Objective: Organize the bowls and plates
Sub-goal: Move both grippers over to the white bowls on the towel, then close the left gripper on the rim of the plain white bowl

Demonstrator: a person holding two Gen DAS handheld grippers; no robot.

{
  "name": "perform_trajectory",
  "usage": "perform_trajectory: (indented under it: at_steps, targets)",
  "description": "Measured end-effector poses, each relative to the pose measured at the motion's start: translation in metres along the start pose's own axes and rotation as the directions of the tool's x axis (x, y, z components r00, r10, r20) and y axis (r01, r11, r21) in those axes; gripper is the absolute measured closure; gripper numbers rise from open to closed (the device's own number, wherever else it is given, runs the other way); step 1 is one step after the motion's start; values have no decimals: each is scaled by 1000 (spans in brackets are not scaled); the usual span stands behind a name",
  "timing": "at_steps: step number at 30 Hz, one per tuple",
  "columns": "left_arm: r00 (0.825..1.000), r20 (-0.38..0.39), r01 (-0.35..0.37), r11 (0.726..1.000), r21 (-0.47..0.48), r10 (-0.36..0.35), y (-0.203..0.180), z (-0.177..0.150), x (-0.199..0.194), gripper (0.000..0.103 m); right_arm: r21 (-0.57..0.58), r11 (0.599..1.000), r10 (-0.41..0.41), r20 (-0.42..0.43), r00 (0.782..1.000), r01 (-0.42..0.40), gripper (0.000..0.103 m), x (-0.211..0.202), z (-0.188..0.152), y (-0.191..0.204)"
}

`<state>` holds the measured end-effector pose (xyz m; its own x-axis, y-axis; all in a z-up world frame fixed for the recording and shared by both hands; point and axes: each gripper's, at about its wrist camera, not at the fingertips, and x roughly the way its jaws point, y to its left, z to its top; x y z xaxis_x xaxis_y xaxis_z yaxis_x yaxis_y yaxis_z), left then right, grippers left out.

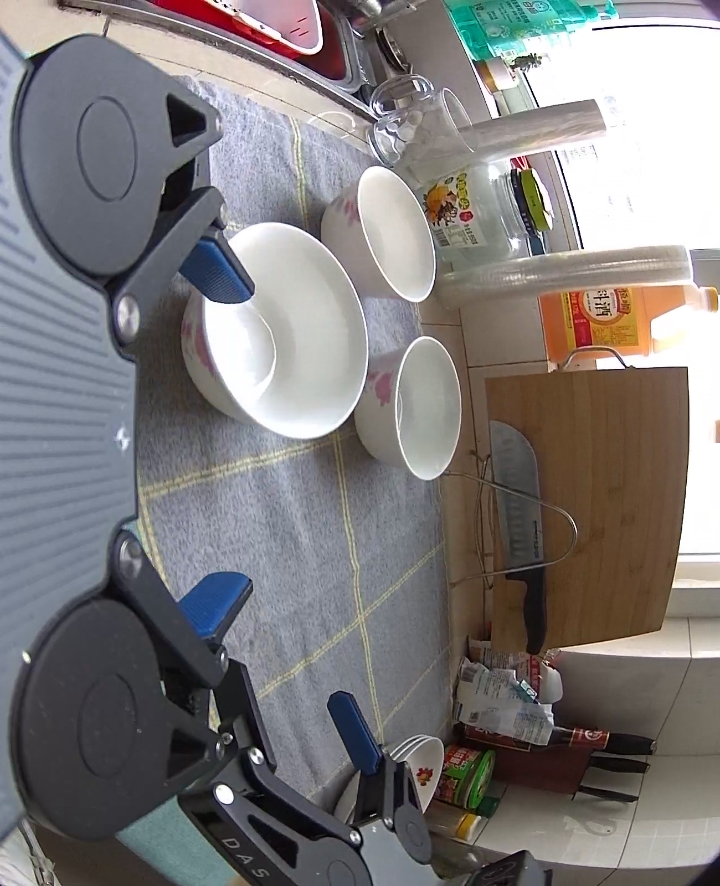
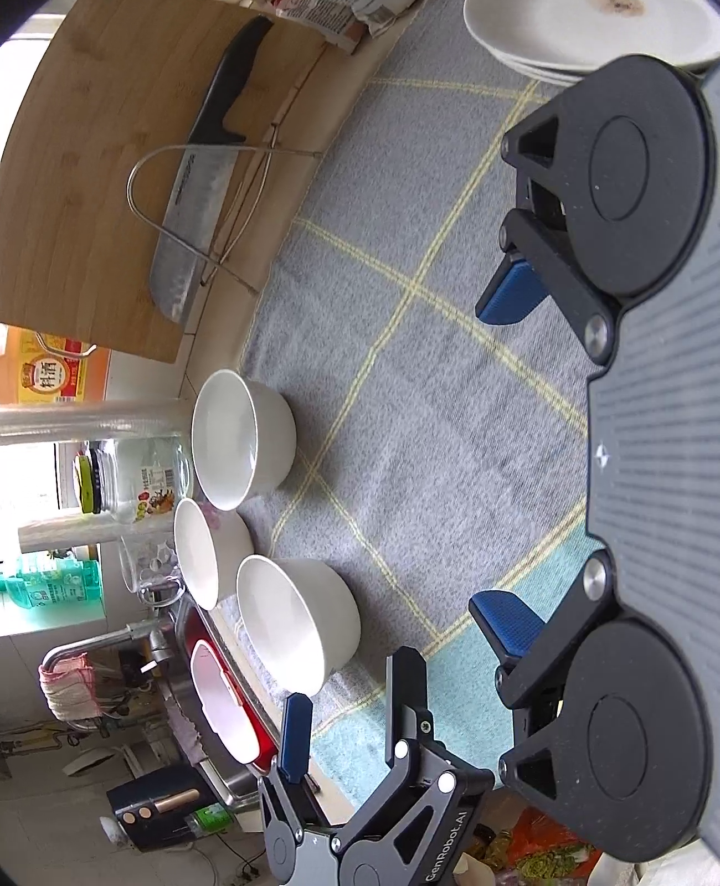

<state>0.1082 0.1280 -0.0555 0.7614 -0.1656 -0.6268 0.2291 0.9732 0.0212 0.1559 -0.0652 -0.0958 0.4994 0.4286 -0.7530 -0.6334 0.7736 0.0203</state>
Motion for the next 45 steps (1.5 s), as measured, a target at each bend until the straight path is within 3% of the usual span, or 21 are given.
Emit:
perform_trajectory:
  at_steps: [11, 18, 28, 36, 45]
  targets:
    - [1000, 23, -12, 999, 51, 11, 64, 4, 3, 1, -49, 999, -8, -12, 1000, 7, 0, 60, 25, 61]
    - [1000, 4, -5, 1000, 18, 5, 91, 5, 14, 1, -93, 996, 14, -1, 1000, -14, 0, 84, 37, 85]
    - [999, -40, 3, 1000, 1, -3, 109, 11, 29, 1, -127, 992, 14, 81, 997, -4, 0, 94, 48, 103]
    - [996, -72, 47, 999, -3, -47, 116, 18, 38, 1, -140, 990, -4, 105, 994, 19, 0, 99, 52, 107]
    - [987, -115, 118, 991, 57, -111, 118, 32, 45, 1, -167, 985, -11, 152, 988, 36, 0, 97, 53, 110]
